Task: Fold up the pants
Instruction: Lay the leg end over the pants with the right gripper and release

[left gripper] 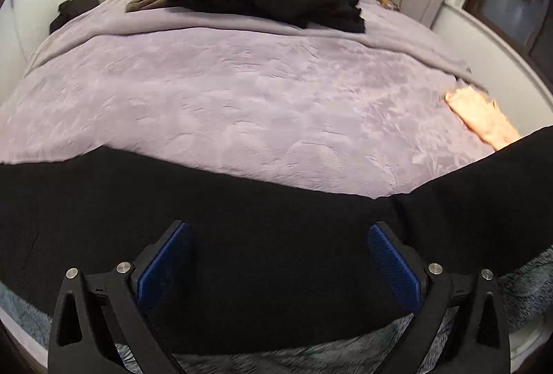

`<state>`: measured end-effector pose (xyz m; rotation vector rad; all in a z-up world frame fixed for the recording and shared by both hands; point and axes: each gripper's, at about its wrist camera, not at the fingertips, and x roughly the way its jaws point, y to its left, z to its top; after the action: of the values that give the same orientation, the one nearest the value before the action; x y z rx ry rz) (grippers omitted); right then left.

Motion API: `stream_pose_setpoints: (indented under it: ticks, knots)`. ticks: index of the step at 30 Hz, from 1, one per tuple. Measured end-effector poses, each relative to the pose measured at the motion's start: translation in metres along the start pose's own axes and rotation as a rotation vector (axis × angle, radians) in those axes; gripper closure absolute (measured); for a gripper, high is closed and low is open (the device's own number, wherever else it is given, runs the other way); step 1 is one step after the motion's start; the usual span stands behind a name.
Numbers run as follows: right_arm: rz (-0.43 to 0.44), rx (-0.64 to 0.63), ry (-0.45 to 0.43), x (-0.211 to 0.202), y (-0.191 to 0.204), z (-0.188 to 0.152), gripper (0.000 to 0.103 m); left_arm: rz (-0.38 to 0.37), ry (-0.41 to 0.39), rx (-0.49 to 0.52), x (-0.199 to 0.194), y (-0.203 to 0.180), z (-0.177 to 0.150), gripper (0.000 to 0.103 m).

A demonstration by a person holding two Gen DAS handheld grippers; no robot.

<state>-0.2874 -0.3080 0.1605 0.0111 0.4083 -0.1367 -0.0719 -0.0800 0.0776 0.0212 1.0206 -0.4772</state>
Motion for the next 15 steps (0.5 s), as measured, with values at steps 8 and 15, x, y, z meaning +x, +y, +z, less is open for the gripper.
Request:
stream_pose_setpoints:
  ticks: [8, 15]
  knots:
    - [0.061, -0.349, 0.027, 0.047, 0.138, -0.001, 0.091, 0.027, -0.073, -0.299, -0.052, 0.145, -0.027, 0.000]
    - [0.056, -0.689, 0.100, 0.084, 0.248, -0.066, 0.091, 0.048, -0.118, -0.477, -0.075, 0.221, -0.051, 0.000]
